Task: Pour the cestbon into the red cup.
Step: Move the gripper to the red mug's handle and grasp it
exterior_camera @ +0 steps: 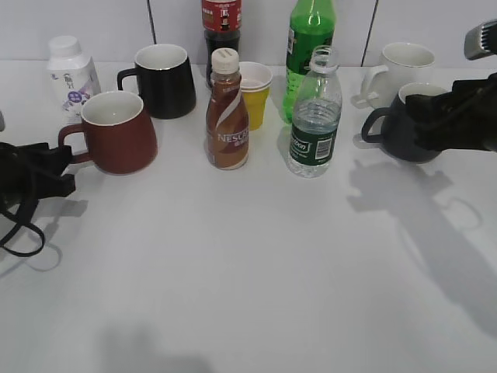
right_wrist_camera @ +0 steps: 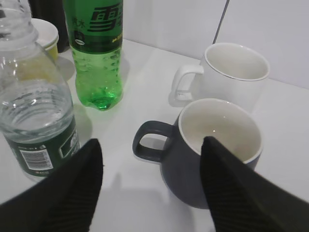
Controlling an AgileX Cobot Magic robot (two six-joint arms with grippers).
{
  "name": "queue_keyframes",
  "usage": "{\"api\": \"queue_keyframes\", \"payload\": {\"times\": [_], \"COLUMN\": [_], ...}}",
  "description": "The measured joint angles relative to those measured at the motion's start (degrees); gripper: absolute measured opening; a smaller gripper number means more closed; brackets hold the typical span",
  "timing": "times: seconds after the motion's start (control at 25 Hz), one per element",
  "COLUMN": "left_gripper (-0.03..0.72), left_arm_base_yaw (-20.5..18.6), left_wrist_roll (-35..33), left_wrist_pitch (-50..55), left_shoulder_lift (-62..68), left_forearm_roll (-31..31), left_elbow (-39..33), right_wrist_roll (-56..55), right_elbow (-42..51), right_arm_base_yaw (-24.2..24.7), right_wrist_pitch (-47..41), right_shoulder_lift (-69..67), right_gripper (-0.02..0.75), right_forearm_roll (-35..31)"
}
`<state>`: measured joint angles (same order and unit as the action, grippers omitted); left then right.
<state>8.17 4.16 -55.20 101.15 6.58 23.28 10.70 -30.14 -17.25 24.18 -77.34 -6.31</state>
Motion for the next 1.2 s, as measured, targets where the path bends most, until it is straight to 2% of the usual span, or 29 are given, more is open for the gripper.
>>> {"api": "queue_keyframes", "payload": {"times": [1.2], "left_gripper": [0.277], "left_arm_base_yaw": [0.0], "left_wrist_roll": [0.1], "left_wrist_pitch": [-1.4], "left_shoulder_lift": [9.0], "left_forearm_roll": [0.0], "left_elbow": [9.5], "right_wrist_roll": [-0.2], "right_elbow": [0.0], "right_arm_base_yaw": [-0.1], "right_wrist_pitch": [-0.1], "right_shoulder_lift": [-0.1], "right_gripper": [0.478], "right_forearm_roll": [0.1]}}
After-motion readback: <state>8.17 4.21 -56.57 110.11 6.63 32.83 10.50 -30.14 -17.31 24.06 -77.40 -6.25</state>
